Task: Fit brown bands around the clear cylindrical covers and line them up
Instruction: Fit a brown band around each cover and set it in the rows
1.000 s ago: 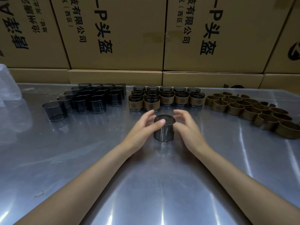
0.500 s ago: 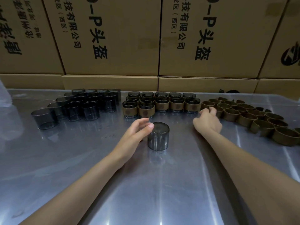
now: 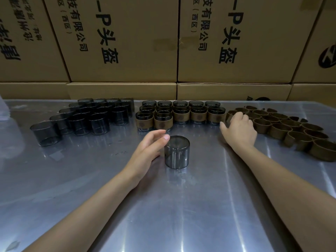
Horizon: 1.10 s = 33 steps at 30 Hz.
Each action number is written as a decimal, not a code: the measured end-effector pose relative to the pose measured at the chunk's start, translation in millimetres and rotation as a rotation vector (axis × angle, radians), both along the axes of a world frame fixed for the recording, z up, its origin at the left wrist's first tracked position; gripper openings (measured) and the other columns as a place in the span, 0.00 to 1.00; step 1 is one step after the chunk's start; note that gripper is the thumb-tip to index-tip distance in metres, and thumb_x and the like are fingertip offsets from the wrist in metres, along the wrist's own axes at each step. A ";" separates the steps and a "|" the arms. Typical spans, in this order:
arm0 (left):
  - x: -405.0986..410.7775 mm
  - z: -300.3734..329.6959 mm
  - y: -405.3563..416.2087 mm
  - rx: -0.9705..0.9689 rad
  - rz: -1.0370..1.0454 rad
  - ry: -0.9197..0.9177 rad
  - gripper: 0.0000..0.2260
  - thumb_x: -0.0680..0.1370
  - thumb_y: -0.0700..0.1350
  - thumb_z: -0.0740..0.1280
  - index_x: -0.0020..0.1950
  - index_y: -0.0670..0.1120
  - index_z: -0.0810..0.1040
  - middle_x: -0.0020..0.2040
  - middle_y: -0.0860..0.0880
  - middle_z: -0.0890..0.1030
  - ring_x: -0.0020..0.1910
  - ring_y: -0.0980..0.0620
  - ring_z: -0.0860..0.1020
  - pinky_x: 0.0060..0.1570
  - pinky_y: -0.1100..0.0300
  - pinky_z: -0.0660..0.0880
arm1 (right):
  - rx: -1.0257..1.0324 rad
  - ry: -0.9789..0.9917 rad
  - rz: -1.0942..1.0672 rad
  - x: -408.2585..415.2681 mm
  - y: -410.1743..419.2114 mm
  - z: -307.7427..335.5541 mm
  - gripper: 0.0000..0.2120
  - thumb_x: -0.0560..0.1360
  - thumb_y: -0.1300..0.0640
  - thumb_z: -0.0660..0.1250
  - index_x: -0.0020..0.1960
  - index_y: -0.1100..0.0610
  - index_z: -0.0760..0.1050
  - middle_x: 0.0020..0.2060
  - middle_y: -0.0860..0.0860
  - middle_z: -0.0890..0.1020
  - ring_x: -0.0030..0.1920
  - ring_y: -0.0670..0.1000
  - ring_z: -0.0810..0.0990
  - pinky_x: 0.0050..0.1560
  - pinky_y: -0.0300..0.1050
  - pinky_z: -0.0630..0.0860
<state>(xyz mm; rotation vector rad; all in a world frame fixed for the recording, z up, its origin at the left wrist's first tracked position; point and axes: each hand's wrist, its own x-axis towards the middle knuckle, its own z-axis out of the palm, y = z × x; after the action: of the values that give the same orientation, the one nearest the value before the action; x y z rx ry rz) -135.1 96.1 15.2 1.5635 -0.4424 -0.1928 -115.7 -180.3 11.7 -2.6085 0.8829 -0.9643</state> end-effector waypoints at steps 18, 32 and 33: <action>-4.1 -0.1 0.4 -0.029 0.108 -0.040 0.10 0.79 0.50 0.64 0.59 0.51 0.76 0.61 0.52 0.78 0.63 0.56 0.74 0.69 0.48 0.68 | -0.029 -0.298 0.729 -91.1 127.2 3.1 0.05 0.73 0.57 0.61 0.46 0.51 0.65 0.49 0.46 0.68 0.47 0.48 0.71 0.40 0.34 0.66; -10.5 5.5 -2.8 0.047 -0.140 -0.089 0.25 0.76 0.58 0.60 0.70 0.48 0.73 0.65 0.49 0.77 0.65 0.55 0.74 0.67 0.59 0.69 | -0.018 -0.137 0.950 -88.3 130.7 -1.0 0.03 0.76 0.52 0.54 0.50 0.49 0.62 0.70 0.43 0.60 0.55 0.42 0.72 0.40 0.42 0.67; -10.6 5.4 -2.9 0.042 -0.142 -0.092 0.25 0.75 0.59 0.60 0.68 0.49 0.74 0.63 0.49 0.79 0.63 0.55 0.76 0.64 0.61 0.71 | 0.043 -0.131 0.945 -87.7 130.2 -1.6 0.05 0.77 0.51 0.54 0.53 0.48 0.61 0.73 0.41 0.58 0.56 0.39 0.71 0.42 0.43 0.69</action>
<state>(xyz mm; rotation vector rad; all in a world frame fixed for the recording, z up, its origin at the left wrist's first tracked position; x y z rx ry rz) -145.7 93.2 20.7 1.5876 -0.6259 -0.2414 -203.4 -50.1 10.1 -2.4134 -0.3672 -0.7769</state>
